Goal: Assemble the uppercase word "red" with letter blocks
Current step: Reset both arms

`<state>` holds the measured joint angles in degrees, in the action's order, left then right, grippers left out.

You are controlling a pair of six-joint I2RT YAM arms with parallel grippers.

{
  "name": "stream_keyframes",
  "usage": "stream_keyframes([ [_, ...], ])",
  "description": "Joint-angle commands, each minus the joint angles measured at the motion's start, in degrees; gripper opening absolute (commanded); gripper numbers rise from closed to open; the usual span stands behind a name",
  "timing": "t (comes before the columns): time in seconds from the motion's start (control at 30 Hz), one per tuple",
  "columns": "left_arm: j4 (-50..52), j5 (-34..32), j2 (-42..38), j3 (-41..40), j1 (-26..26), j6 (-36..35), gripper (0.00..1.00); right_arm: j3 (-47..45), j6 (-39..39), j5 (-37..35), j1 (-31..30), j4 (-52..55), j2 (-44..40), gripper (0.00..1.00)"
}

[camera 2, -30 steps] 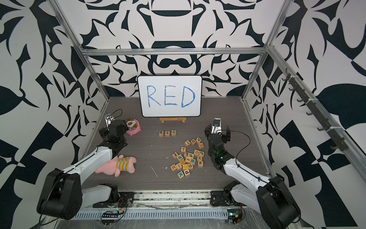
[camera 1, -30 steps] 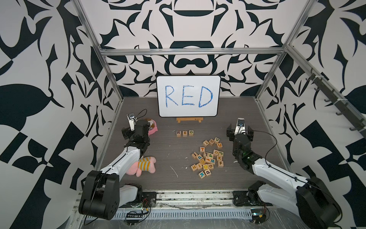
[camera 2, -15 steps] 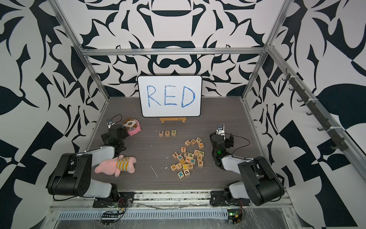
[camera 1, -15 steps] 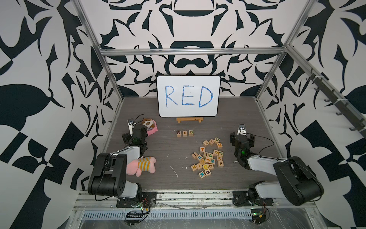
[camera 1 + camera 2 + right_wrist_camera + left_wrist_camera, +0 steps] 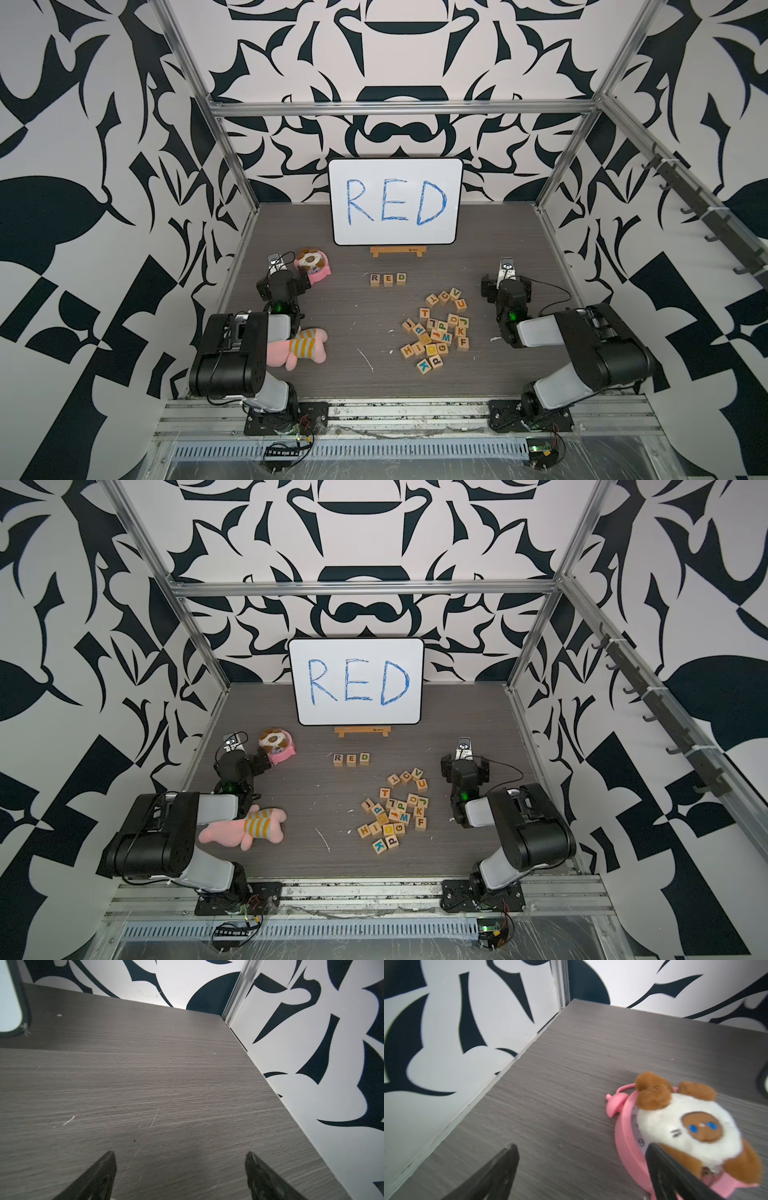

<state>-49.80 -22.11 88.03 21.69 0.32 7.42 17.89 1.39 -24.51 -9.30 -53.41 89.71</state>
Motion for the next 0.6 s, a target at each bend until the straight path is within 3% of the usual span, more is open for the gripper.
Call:
stream_keyframes([
  [0.0, -4.44, 3.14, 1.02, -1.13, 0.56, -0.80, 0.99, 1.36, -1.28, 3.80, 0.77, -2.02, -0.22, 0.96],
  [0.1, -4.03, 3.60, 1.14, -1.06, 0.83, -0.40, 0.99, 1.99, -2.14, 3.62, 1.01, -0.22, -0.55, 1.00],
  [0.57, -3.11, 3.18, 0.67, -0.91, 0.82, 0.06, 0.99, 1.67, -2.43, 2.89, 1.30, -0.64, -0.68, 0.99],
])
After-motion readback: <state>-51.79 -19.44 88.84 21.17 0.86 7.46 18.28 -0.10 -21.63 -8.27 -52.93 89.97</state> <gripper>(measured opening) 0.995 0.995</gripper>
